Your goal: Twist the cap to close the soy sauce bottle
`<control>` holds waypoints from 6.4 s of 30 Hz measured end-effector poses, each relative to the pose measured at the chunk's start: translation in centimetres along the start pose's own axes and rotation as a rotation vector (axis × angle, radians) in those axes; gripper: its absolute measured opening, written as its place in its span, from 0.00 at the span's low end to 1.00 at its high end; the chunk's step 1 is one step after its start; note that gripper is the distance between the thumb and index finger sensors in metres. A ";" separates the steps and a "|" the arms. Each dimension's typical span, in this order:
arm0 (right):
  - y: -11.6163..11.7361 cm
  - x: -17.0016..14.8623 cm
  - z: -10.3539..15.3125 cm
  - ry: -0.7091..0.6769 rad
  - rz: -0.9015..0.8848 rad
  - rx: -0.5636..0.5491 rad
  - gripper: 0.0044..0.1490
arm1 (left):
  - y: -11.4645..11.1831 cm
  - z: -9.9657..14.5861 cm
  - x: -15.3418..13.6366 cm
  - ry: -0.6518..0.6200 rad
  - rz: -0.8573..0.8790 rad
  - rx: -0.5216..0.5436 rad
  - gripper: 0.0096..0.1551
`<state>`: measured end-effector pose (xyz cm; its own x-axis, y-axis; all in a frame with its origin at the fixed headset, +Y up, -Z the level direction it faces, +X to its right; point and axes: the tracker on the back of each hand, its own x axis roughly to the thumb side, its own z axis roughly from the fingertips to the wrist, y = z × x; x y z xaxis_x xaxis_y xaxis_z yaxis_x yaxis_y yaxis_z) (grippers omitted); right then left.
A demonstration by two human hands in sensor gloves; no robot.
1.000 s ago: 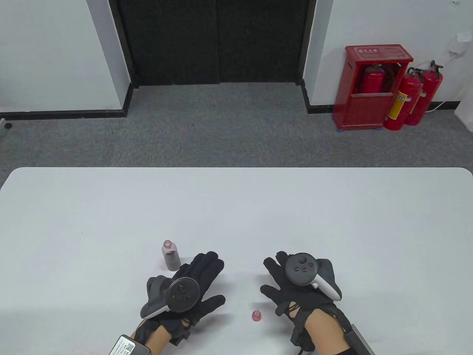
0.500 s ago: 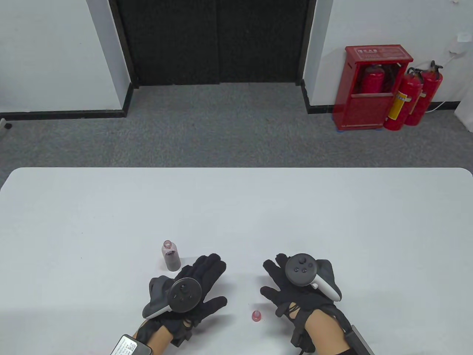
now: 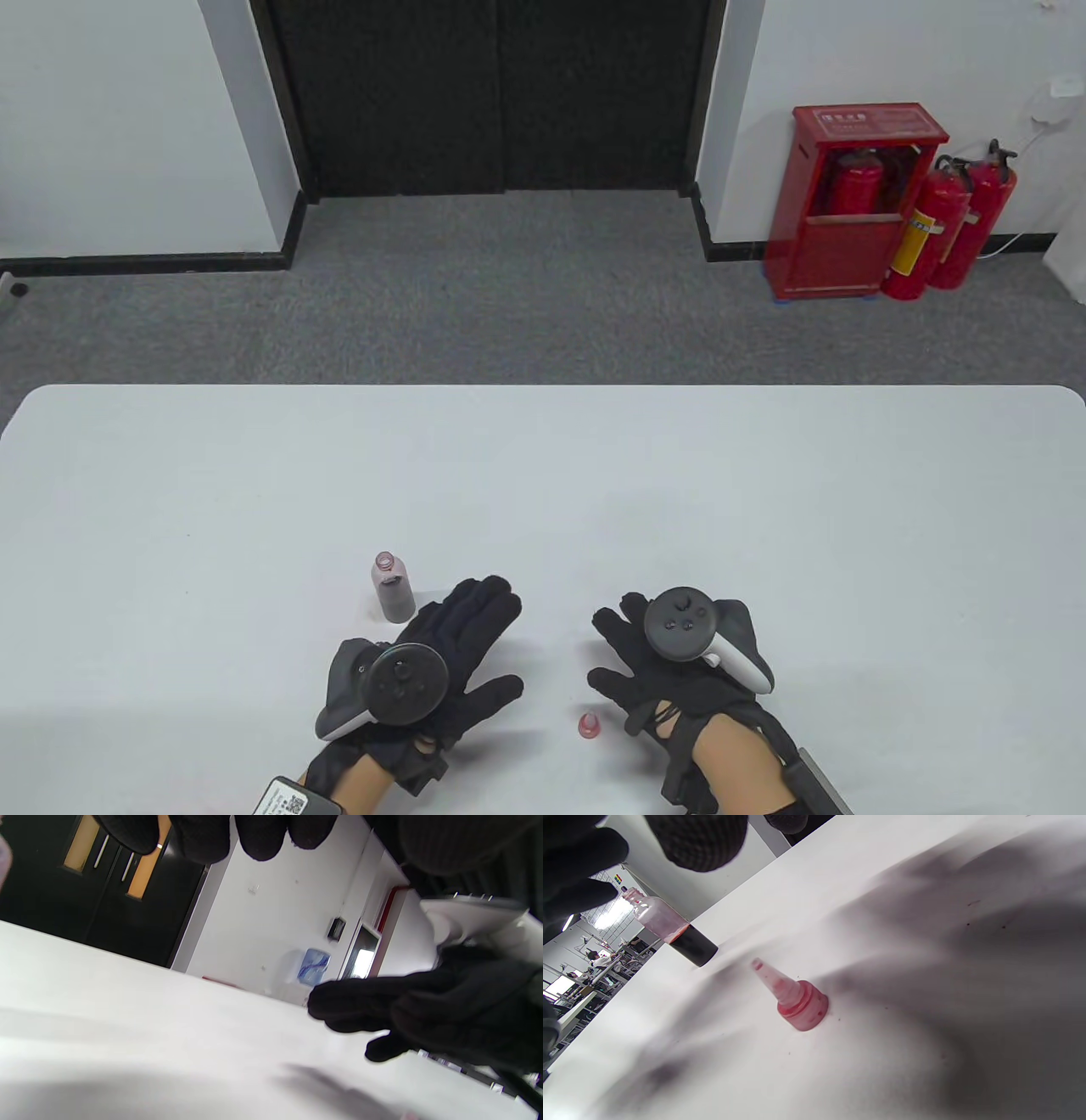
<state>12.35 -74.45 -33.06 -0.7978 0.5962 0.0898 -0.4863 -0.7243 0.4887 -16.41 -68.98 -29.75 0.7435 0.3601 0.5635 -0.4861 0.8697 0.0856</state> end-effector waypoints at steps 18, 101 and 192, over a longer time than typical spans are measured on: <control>0.1 0.1 0.1 -0.009 -0.001 0.008 0.52 | 1.6 2.6 -13.1 0.564 0.427 0.282 0.69; 2.9 2.7 -1.1 -0.143 0.230 -0.025 0.36 | -5.8 -1.3 -2.6 0.208 0.067 -0.283 0.32; 1.1 4.5 1.5 -0.621 -0.132 -0.284 0.36 | -7.3 -1.0 -2.3 0.168 0.265 -0.491 0.36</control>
<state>8.78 -72.08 -30.81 -0.4148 0.7121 0.5665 -0.7072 -0.6440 0.2917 -14.15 -75.81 -32.51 0.7078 0.6006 0.3719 -0.4256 0.7828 -0.4541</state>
